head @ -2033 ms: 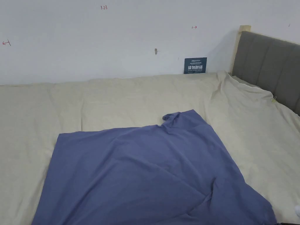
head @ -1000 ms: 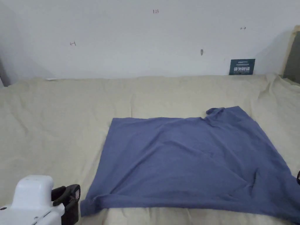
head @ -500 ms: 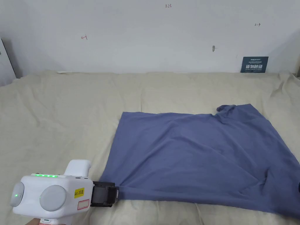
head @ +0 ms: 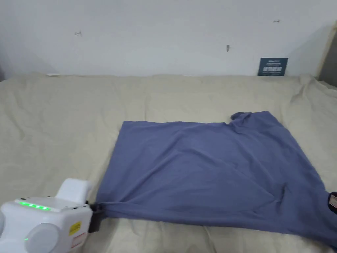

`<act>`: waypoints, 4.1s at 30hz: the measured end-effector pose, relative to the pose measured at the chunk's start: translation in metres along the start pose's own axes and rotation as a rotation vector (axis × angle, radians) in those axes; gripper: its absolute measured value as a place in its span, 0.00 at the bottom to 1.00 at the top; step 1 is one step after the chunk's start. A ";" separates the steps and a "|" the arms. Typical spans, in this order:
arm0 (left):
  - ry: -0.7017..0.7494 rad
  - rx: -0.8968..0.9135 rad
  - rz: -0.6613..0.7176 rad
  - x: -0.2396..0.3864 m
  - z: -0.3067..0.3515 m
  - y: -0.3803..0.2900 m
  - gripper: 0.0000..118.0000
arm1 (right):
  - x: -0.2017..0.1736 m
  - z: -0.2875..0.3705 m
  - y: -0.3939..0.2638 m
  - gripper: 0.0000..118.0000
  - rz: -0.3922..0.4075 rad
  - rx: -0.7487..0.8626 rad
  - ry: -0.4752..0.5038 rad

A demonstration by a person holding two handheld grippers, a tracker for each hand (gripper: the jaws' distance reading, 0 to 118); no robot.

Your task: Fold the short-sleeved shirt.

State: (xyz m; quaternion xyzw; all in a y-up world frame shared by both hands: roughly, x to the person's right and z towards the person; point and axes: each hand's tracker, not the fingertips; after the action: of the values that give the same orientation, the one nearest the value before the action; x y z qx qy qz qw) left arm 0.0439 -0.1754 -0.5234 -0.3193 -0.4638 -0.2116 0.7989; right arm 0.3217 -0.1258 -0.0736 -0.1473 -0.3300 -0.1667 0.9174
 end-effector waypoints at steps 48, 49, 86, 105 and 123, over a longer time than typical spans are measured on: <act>-0.175 -0.172 0.240 -0.065 -0.152 0.163 0.12 | 0.118 -0.274 0.134 0.25 -0.227 -0.653 -0.207; -0.179 -0.172 0.242 -0.065 -0.156 0.163 0.23 | 0.120 -0.280 0.129 0.31 -0.236 -0.639 -0.233; -0.092 0.018 0.216 -0.040 -0.043 0.081 0.00 | -0.042 -0.051 0.011 0.00 -0.141 0.100 0.005; 0.152 -0.335 0.069 -0.033 -0.146 0.110 0.98 | -0.040 -0.086 0.005 0.00 -0.117 0.023 0.114; 0.000 -0.258 -0.020 -0.013 -0.121 0.114 0.08 | 0.084 -0.125 0.089 0.85 -0.023 -0.303 -0.113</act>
State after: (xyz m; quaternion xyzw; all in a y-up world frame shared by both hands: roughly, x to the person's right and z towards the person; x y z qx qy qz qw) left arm 0.1827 -0.1794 -0.6150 -0.4146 -0.4359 -0.2774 0.7491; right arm 0.4887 -0.1104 -0.1250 -0.2893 -0.3538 -0.2167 0.8626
